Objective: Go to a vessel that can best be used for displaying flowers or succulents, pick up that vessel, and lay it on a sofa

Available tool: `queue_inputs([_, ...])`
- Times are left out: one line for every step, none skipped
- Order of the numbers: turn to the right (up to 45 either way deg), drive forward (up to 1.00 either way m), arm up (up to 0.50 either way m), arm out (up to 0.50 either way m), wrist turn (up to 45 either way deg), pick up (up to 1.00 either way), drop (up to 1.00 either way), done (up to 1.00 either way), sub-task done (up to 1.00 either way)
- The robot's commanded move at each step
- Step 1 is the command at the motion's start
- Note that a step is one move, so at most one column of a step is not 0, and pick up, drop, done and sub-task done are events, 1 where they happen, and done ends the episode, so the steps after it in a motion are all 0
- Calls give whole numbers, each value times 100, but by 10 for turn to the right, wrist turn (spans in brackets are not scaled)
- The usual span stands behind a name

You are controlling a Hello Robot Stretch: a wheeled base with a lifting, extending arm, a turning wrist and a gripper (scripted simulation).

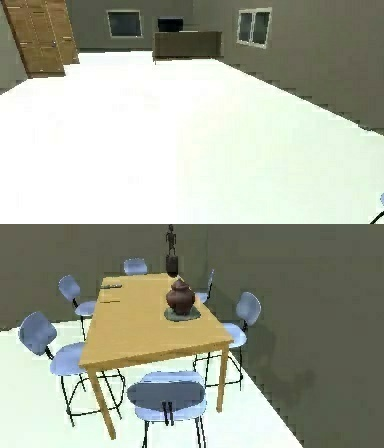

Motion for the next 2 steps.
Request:
queue_inputs([450, 0, 0, 0, 0, 0, 0, 0, 0])
queue_inputs([450, 0, 0, 0, 0, 0, 0, 0, 0])
